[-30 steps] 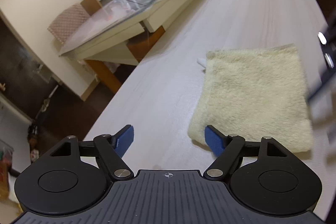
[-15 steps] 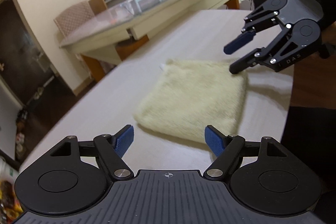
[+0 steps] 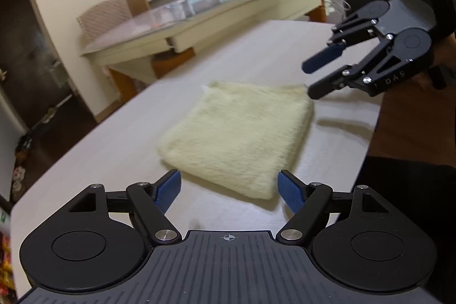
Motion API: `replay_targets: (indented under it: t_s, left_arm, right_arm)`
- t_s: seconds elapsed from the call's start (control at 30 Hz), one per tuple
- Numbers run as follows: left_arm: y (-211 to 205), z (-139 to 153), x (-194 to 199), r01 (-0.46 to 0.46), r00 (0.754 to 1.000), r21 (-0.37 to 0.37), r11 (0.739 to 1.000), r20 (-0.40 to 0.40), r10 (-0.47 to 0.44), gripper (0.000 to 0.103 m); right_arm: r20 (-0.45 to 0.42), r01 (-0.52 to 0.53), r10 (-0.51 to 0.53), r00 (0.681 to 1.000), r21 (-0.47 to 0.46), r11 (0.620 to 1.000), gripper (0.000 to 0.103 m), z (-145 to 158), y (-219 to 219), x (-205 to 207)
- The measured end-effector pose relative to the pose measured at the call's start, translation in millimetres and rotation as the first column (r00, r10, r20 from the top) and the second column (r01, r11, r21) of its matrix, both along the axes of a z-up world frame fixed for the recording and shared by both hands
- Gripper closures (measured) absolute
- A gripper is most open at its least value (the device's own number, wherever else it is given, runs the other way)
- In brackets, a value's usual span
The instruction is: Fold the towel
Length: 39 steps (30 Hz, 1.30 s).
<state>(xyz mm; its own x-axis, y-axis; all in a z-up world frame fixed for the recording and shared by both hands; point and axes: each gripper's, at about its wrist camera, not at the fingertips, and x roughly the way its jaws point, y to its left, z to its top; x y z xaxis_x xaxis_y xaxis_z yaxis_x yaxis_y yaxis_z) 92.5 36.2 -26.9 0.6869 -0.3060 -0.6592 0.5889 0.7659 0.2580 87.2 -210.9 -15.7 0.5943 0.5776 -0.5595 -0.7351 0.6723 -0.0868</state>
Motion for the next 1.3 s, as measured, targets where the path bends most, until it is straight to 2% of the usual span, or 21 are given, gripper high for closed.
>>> replay_targets:
  t_s: [0.23, 0.47, 0.53, 0.6, 0.7, 0.77, 0.83, 0.9, 1.0, 1.3]
  left_arm:
    - [10, -3, 7, -0.028, 0.999, 0.051, 0.998, 0.024, 0.027, 0.022]
    - [20, -3, 3, -0.091, 0.996, -0.015, 0.996, -0.02, 0.091, 0.022]
    - [20, -2, -1, -0.116, 0.993, -0.045, 0.992, -0.038, 0.114, 0.021]
    - [19, -2, -7, -0.18, 0.982, -0.086, 0.98, -0.07, 0.174, 0.018]
    - [15, 0, -15, -0.271, 0.961, -0.123, 0.955, -0.094, 0.26, 0.011]
    - [13, 2, -21, -0.318, 0.947, -0.145, 0.937, -0.101, 0.306, 0.01]
    - [11, 5, -26, -0.359, 0.932, -0.161, 0.919, -0.108, 0.345, 0.009]
    - [7, 7, -31, -0.406, 0.913, -0.16, 0.9, -0.11, 0.393, 0.007]
    - [4, 10, -36, -0.452, 0.891, -0.144, 0.88, -0.107, 0.441, 0.002]
    - [-1, 20, -54, -0.535, 0.845, -0.189, 0.824, -0.123, 0.52, 0.0]
  right_arm:
    - [-0.004, 0.005, -0.005, 1.0, -0.01, 1.0, 0.058, -6, 4, 6]
    - [-0.023, -0.007, 0.007, 1.0, -0.003, 1.0, 0.057, -11, 11, 5]
    - [-0.031, -0.001, 0.001, 1.0, 0.0, 1.0, 0.05, -10, 10, 4]
    - [-0.041, 0.01, -0.009, 0.999, 0.005, 1.0, 0.048, -8, 8, 2]
    - [-0.08, 0.035, -0.034, 0.996, 0.011, 0.999, 0.037, -2, 5, -4]
    - [-0.098, 0.046, -0.043, 0.994, 0.022, 0.999, 0.028, 3, 3, -7]
    - [-0.122, 0.066, -0.06, 0.991, 0.038, 0.997, 0.012, 9, 1, -12]
    - [-0.141, 0.089, -0.082, 0.987, 0.043, 0.995, 0.003, 13, -1, -16]
    - [-0.156, 0.117, -0.109, 0.982, 0.044, 0.992, 0.0, 19, -4, -24]
    - [-0.17, 0.172, -0.166, 0.971, 0.018, 0.985, 0.0, 24, -8, -40]
